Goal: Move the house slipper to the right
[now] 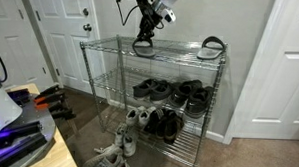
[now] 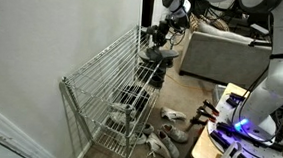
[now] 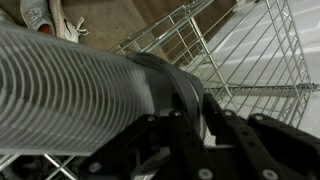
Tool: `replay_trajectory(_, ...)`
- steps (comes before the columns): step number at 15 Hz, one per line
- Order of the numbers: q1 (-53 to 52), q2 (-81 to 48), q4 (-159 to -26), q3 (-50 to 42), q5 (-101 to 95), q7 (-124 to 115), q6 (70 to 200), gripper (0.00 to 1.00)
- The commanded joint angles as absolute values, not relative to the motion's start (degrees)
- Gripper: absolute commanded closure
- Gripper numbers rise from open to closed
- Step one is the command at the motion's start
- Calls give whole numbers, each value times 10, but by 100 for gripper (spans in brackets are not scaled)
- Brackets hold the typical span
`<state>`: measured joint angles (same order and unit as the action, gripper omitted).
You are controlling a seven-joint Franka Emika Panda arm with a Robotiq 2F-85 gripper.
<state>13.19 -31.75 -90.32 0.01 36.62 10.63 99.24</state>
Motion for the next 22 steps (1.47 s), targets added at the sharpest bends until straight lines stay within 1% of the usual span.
replay_trajectory(1, 133, -308, -901, -3, 381, 96, 992, 98)
replay_trajectory(4, 135, -306, -895, -4, 382, 95, 993, 100)
replay_trajectory(5, 134, -305, -897, -6, 382, 93, 999, 97)
replay_trajectory(9, 134, -292, -903, -14, 380, 97, 1042, 97)
replay_trajectory(16, 136, -307, -827, -18, 375, 73, 1096, 97)
replay_trajectory(22, 133, -353, -753, -17, 385, -52, 1120, 97)
